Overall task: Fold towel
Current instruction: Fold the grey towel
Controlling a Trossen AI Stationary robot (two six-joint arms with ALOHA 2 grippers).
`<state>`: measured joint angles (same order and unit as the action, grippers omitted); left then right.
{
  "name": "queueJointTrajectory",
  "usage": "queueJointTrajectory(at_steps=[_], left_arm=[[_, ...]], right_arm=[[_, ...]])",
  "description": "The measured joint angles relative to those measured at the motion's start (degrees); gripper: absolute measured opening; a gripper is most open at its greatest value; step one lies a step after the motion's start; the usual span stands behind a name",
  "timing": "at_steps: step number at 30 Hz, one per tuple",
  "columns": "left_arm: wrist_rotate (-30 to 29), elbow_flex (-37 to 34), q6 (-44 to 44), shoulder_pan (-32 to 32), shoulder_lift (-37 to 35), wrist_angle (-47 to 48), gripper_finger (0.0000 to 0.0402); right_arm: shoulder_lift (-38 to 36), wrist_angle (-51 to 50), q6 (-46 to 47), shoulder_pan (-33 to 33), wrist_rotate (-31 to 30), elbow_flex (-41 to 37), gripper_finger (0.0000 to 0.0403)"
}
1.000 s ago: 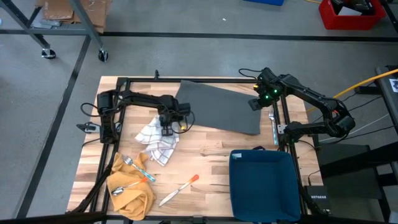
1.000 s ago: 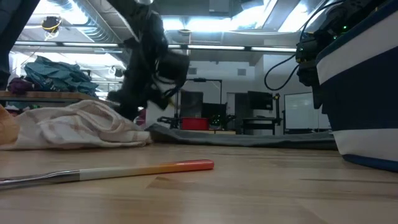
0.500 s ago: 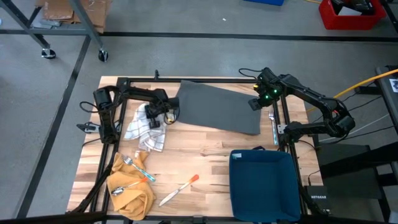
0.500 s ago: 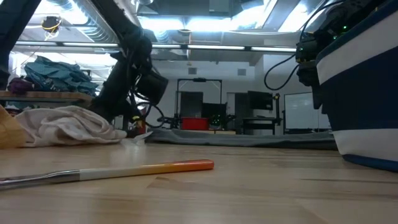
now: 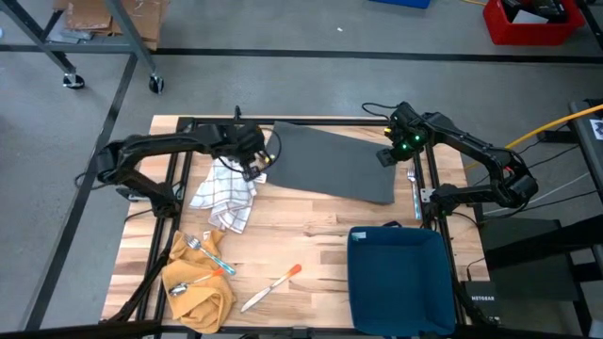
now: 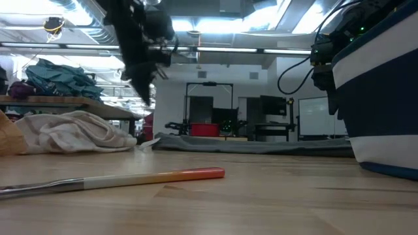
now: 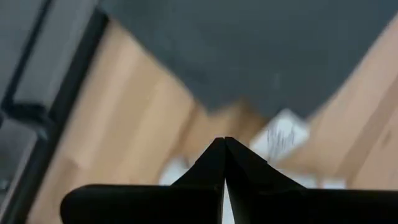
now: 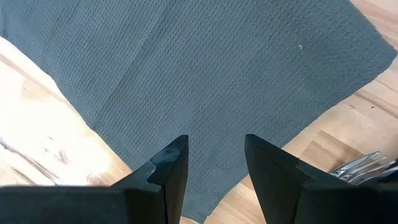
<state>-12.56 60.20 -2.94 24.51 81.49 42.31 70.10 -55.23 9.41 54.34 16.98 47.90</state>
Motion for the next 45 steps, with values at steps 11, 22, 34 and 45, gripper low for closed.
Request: queueJointTrajectory(at_steps=[11, 22, 34, 45], left_arm=[[0.0, 0.0, -4.1, 0.0, 0.4, -17.3, 0.0001], [0.0, 0.0, -3.7, 3.3, 6.2, -19.5, 0.0001], [0.0, 0.0, -2.8, 6.0, 18.3, -19.9, 0.0001], [2.5, 0.3, -5.2, 1.7, 21.8, -7.9, 0.0001]], right_arm=[[0.0, 1.6, 2.8, 0.0, 0.0, 0.0, 0.0162], [0.0, 1.6, 2.8, 0.0, 0.0, 0.0, 0.0162], [0.0, 1.6, 2.8, 0.0, 0.0, 0.0, 0.0162], [0.0, 2.4, 2.8, 0.0, 0.0, 0.0, 0.0162]])
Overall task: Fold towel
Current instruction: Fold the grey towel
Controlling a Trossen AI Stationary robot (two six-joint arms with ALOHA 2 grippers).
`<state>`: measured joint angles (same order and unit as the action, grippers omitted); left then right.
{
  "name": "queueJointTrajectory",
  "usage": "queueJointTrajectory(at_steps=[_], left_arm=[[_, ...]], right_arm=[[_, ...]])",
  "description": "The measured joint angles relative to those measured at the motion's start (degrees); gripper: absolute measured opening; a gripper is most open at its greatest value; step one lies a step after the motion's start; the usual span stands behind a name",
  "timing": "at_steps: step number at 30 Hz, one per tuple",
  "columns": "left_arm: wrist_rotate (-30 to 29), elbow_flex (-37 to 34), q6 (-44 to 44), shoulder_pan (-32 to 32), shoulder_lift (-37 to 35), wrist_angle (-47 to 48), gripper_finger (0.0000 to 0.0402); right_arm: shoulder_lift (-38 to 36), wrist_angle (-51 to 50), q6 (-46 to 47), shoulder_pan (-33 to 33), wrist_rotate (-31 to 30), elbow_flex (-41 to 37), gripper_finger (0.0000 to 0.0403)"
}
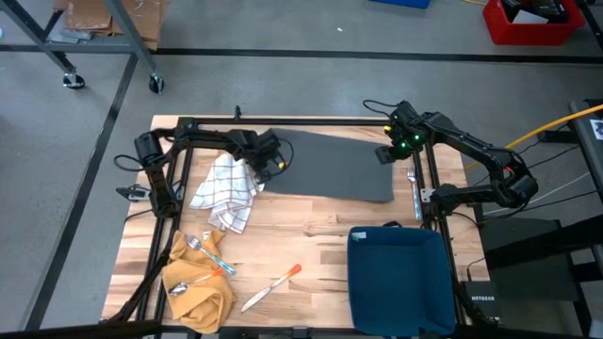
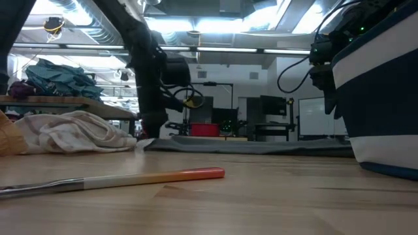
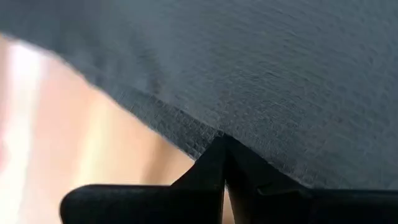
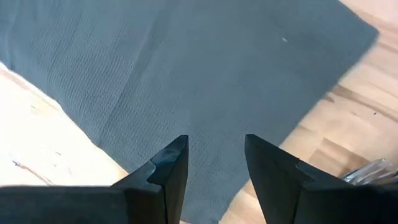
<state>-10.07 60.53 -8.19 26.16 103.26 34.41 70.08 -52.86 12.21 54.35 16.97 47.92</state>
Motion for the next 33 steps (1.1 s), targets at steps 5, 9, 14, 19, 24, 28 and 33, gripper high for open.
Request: queueJointTrajectory(at_steps=[5, 9, 14, 19, 24, 28, 33], left_arm=[[0.9, -0.1, -2.7, -4.5, -1.0, 6.2, 0.0001], [5.3, 0.0, -3.9, -8.8, -1.2, 8.0, 0.0001], [13.1, 0.6, -5.6, -14.5, -1.0, 6.3, 0.0001], [19.9, 1.1, -5.9, -20.2, -0.9, 2.1, 0.0001], [26.4, 1.2, -5.8, -25.0, -0.9, -6.6, 0.0001], [26.6, 1.2, -5.5, -27.3, -0.9, -15.2, 0.0001], [26.6, 1.3, -5.4, -27.8, -0.9, -25.7, 0.0001]], right_arm=[[0.0, 1.8, 0.0, 0.0, 0.0, 0.0, 0.0162], [0.0, 3.1, 0.0, 0.0, 0.0, 0.0, 0.0162], [0.0, 3.8, 0.0, 0.0, 0.0, 0.0, 0.0162], [0.0, 3.9, 0.0, 0.0, 0.0, 0.0, 0.0162], [0.0, 3.9, 0.0, 0.0, 0.0, 0.0, 0.0162], [0.0, 3.9, 0.0, 0.0, 0.0, 0.0, 0.0163], [0.0, 3.9, 0.0, 0.0, 0.0, 0.0, 0.0162]])
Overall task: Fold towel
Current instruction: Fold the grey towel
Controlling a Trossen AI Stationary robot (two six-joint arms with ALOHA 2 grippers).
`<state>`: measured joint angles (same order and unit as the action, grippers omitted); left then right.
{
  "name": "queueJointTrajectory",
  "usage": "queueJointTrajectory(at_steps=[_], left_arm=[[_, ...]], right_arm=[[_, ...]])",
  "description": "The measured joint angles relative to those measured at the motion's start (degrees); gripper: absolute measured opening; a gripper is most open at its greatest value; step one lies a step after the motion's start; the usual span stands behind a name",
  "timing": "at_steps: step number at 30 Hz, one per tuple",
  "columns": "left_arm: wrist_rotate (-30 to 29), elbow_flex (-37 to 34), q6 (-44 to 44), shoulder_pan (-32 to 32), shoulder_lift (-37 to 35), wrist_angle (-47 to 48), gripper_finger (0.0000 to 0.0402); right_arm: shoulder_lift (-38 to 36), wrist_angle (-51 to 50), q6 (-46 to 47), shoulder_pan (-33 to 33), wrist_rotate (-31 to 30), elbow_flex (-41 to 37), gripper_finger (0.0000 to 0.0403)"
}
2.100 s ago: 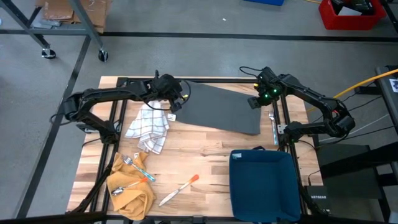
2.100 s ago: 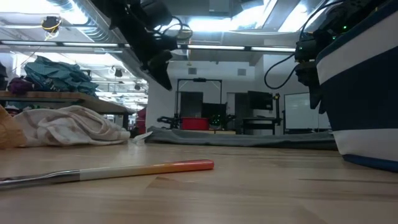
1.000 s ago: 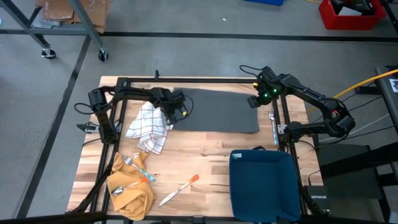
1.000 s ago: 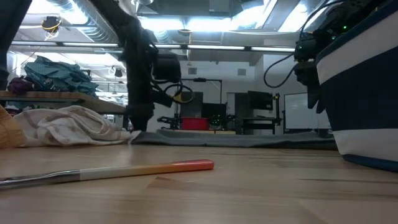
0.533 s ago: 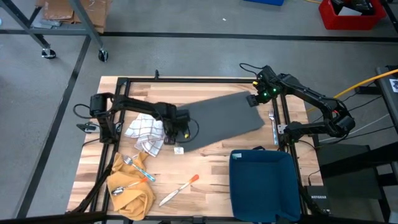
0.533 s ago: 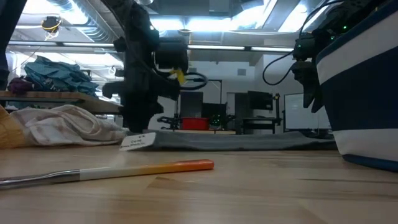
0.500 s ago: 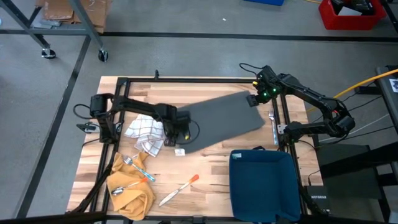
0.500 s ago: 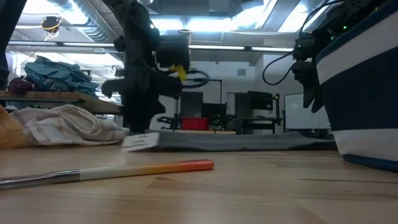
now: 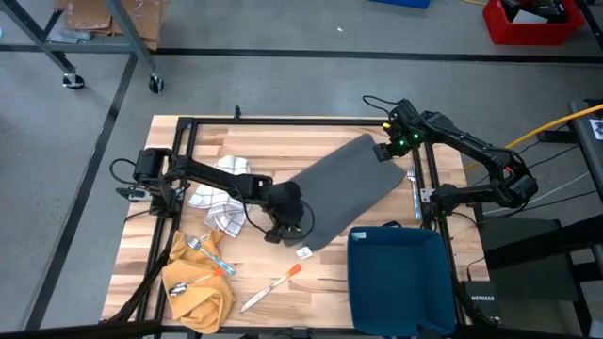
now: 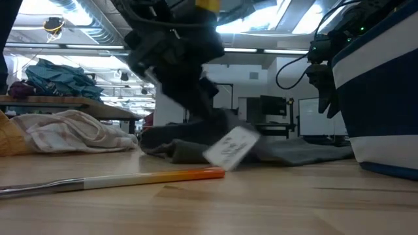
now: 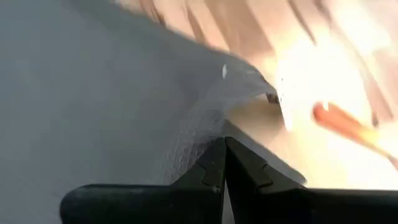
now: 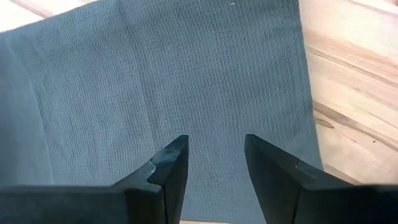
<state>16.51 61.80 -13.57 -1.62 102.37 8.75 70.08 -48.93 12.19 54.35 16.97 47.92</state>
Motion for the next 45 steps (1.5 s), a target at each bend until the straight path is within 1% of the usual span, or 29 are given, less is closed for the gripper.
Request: queueJointTrajectory(at_steps=[4, 7, 11, 15, 18, 22, 25, 28, 32, 38, 41, 45], left_arm=[[-0.1, 0.0, -0.6, 0.9, 0.0, -5.9, 0.0001], [0.1, 0.0, -0.3, 1.6, -0.1, -8.3, 0.0001], [2.9, 0.0, -1.2, 2.2, -0.8, -7.9, 0.0001], [3.3, 0.0, -1.9, 2.1, -1.2, -8.3, 0.0001], [3.9, 0.1, -3.9, 2.1, -1.9, -8.4, 0.0001], [3.7, 0.1, -6.4, 2.2, -2.0, -11.1, 0.0001], [0.7, 0.1, -6.4, 3.0, -2.0, -14.2, 0.0001], [-3.5, 0.1, -5.8, 4.8, -2.0, -16.9, 0.0001], [-5.7, 0.1, -3.4, 8.2, -2.0, -20.0, 0.0001], [-6.3, 0.1, 4.2, 14.4, -2.0, -22.0, 0.0001], [-6.4, 0.1, 5.9, 17.1, -2.0, -21.7, 0.0001], [-6.4, 0.1, 6.2, 19.9, -2.0, -21.6, 0.0001]], right_arm=[[0.0, 0.0, 0.0, 0.0, 0.0, 0.0, 0.0162], [0.0, 0.0, 0.0, 0.0, 0.0, 0.0, 0.0162], [0.0, 0.0, 0.0, 0.0, 0.0, 0.0, 0.0162], [0.0, 0.0, 0.0, 0.0, 0.0, 0.0, 0.0162], [0.0, 0.0, 0.0, 0.0, 0.0, 0.0, 0.0162], [0.0, 1.3, 0.0, 0.0, 0.0, 0.0, 0.0162], [0.0, 2.5, -0.1, 0.0, 0.0, 0.0, 0.0163], [0.0, 2.8, 0.0, 0.0, 0.0, 0.0, 0.0162], [0.0, 2.7, 0.0, 0.0, 0.0, 0.0, 0.0162], [0.0, 2.6, 0.0, 0.0, 0.0, 0.0, 0.0162], [0.0, 2.6, 0.0, 0.0, 0.0, 0.0, 0.0162], [0.0, 2.6, 0.8, 0.0, 0.0, 0.0, 0.0162]])
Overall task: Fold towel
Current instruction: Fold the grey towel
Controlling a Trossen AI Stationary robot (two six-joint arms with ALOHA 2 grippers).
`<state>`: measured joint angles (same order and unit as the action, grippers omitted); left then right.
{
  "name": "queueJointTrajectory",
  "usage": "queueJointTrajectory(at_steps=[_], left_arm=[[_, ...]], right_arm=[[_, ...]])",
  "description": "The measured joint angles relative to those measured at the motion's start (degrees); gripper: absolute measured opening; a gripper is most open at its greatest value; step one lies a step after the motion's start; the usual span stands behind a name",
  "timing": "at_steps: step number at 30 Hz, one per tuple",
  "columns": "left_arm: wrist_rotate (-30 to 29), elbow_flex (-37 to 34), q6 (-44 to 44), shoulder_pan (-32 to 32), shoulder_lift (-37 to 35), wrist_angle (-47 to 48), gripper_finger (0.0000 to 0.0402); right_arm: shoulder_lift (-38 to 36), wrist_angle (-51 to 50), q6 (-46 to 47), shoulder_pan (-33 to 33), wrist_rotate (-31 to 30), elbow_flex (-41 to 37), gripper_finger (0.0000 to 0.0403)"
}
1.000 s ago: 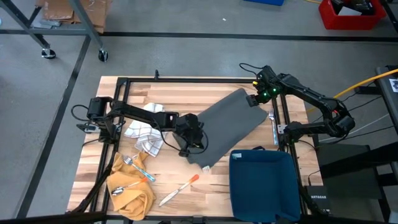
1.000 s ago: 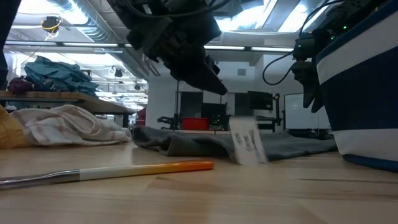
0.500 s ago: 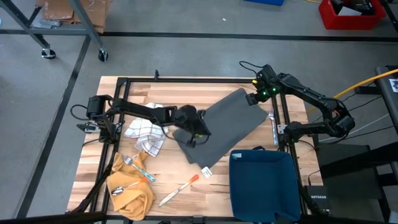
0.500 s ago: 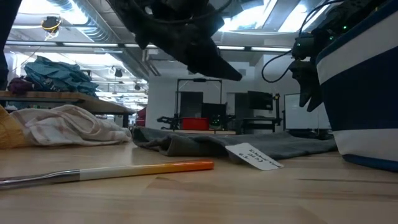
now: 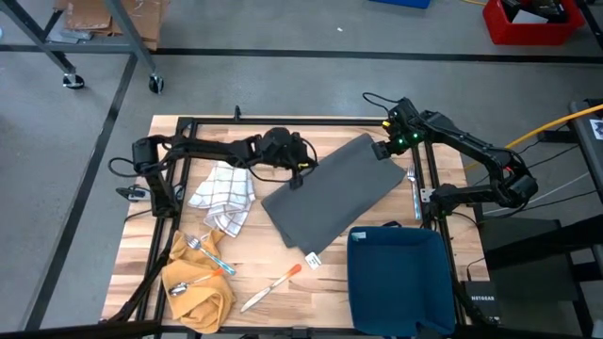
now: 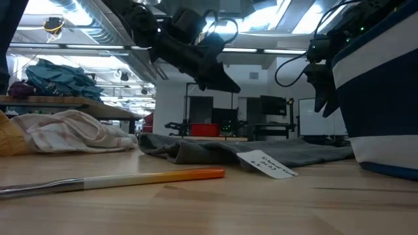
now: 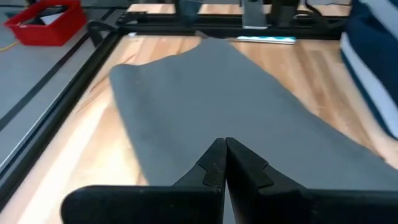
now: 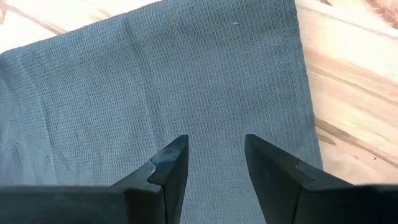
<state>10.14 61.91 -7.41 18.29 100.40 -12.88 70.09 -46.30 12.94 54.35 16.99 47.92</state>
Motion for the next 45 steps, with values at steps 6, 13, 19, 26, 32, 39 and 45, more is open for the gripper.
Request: queueJointTrajectory(at_steps=[6, 13, 19, 26, 32, 39, 45], left_arm=[[0.0, 0.0, 1.5, 2.7, 1.0, 2.0, 0.0001], [0.2, 0.0, -2.1, 2.8, 2.6, 15.1, 0.0001], [0.1, -0.1, -5.1, 2.4, 3.5, 24.8, 0.0001], [0.1, -0.2, -4.8, 1.9, 3.7, 33.6, 0.0001], [0.0, -0.5, -6.3, -1.2, 3.7, 40.2, 0.0001], [0.2, -0.4, -7.0, -7.5, 3.6, 44.7, 0.0001], [6.9, -0.6, -8.4, -13.9, 3.7, 45.5, 0.0001]], right_arm=[[0.0, 0.0, 2.0, 0.0, 0.5, 0.0, 0.0162], [0.0, -0.4, 2.0, 0.0, 2.6, 0.0, 0.0162], [0.0, -0.5, 2.0, 0.0, 3.1, 0.0, 0.0162], [0.0, -0.6, 2.0, 0.0, 3.1, 0.0, 0.0162], [0.0, -0.5, 2.0, 0.0, 3.1, 0.0, 0.0162], [0.0, -0.5, 2.0, 0.0, 3.1, 0.0, 0.0162], [0.0, -0.4, 2.0, 0.0, 3.0, 0.0, 0.0162]])
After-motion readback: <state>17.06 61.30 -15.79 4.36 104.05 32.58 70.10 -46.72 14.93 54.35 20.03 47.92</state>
